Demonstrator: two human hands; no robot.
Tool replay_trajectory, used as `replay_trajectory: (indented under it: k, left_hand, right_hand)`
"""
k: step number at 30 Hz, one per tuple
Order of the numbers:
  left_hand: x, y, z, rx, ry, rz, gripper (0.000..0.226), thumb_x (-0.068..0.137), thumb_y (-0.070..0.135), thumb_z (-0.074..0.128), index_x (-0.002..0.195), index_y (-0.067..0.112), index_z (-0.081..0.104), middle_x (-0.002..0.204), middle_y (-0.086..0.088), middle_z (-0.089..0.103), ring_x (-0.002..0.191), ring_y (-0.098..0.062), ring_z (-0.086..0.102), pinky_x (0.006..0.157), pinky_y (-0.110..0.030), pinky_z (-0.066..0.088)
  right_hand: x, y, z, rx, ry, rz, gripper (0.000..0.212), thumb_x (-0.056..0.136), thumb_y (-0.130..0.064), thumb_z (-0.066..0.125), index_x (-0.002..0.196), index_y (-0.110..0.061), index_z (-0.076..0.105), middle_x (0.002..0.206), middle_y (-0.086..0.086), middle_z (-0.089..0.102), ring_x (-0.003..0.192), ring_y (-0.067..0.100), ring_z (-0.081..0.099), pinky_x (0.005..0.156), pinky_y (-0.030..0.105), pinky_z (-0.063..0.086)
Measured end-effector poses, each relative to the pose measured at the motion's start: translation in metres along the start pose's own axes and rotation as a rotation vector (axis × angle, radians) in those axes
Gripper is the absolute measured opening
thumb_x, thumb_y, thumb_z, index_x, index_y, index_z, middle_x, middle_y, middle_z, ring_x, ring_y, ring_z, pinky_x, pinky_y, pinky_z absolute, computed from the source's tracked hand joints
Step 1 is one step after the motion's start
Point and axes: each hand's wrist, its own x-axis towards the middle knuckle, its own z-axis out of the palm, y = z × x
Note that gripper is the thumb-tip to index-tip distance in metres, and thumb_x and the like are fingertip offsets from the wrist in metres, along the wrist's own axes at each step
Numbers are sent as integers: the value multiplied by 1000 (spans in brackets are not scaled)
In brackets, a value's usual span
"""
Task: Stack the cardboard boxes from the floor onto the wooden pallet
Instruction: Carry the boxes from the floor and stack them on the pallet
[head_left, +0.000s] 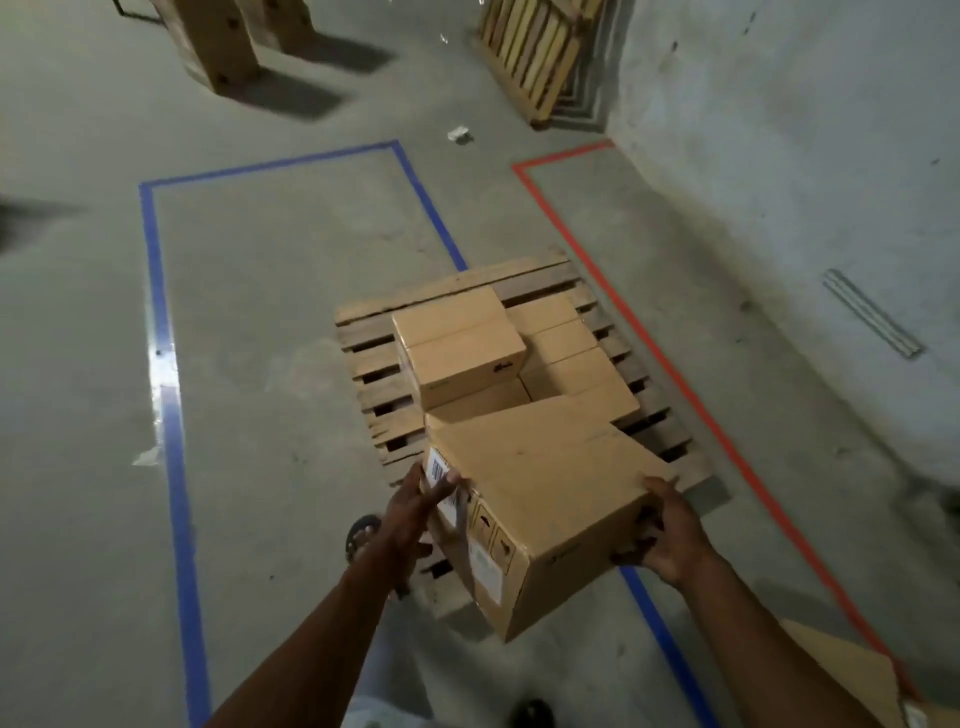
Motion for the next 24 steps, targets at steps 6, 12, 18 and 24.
replay_trajectory:
  k: [6,12,18,24]
  left_hand:
    - [148,16,-54,-120,-161,-216,100,63,47,99,141,56,38,151,-6,47,135,-40,50,89,-61,62]
    - [294,0,-72,-15,-137,-222,112,66,18,99,151,54,35,147,-2,54,129,-35,57,81,-54,66]
    - [383,-33,-63,85,-102,-254,125,65,15,101,160,49,27,147,-6,55,124,-33,62,77,-53,67]
    - [416,-63,-67,82,-72,-286,118,75,6,92,164,40,24,139,-8,62,119,-27,65,93,-52,63]
  right_hand:
    - [103,5,72,66,125,-8,46,71,-5,75,112,-18,59,122,17,60,110,40,59,78,60,61]
    - [235,20,119,136,311,4,52,94,-30,59,145,-20,55,139,16,63,127,43,57,90,54,54]
    - [320,39,120,111,344,33,56,92,-43,69,143,-25,56,138,14,64,125,39,59,103,62,49]
    - [375,52,108,53,277,43,48,93,-34,72,139,-27,59,136,12,65,125,39,60,95,64,53]
